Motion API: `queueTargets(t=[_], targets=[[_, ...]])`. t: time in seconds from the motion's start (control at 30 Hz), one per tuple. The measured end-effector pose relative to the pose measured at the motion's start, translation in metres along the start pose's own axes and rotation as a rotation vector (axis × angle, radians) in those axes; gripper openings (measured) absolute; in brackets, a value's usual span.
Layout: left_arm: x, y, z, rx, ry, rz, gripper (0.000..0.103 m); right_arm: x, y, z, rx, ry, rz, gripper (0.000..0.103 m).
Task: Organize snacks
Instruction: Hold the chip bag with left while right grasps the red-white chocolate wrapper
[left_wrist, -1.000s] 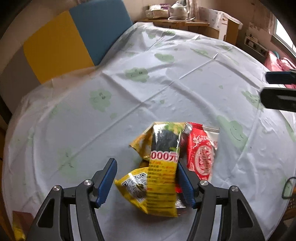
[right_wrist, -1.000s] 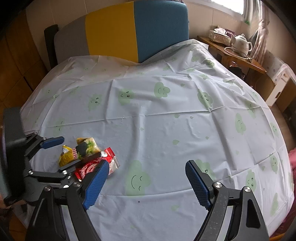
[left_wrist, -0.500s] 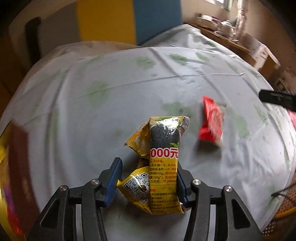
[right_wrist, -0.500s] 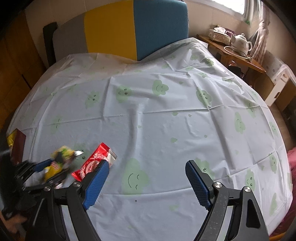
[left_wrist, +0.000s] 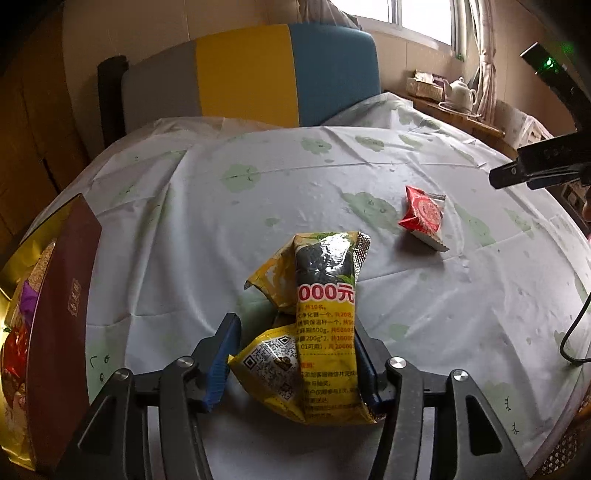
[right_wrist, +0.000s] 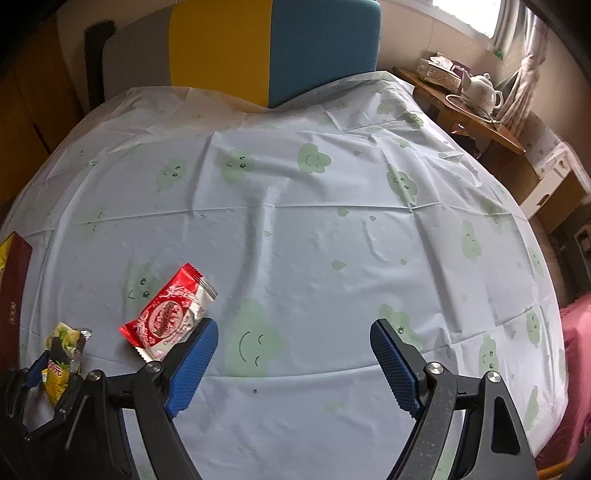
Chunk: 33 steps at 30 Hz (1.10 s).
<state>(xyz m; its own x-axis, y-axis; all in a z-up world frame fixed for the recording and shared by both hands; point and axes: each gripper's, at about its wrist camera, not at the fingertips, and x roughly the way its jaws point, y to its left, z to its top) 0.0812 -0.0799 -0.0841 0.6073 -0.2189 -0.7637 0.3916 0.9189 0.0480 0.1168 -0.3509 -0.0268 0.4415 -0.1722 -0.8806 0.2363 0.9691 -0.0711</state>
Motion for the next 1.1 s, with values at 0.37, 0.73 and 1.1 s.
queueTargets(t=[0.37,0.73,1.1], targets=[[-0.004,0.001,-0.005,-0.013,-0.024,-0.008,0.058,0.013,0.001,-0.002,0.0,0.043,-0.013,0.085],[-0.005,0.003,-0.007,-0.024,-0.039,-0.02,0.058,0.027,0.003,-0.006,0.051,0.102,0.074,0.085],[-0.005,0.006,-0.007,-0.033,-0.044,-0.04,0.058,0.051,0.004,-0.003,0.333,0.197,0.344,0.085]])
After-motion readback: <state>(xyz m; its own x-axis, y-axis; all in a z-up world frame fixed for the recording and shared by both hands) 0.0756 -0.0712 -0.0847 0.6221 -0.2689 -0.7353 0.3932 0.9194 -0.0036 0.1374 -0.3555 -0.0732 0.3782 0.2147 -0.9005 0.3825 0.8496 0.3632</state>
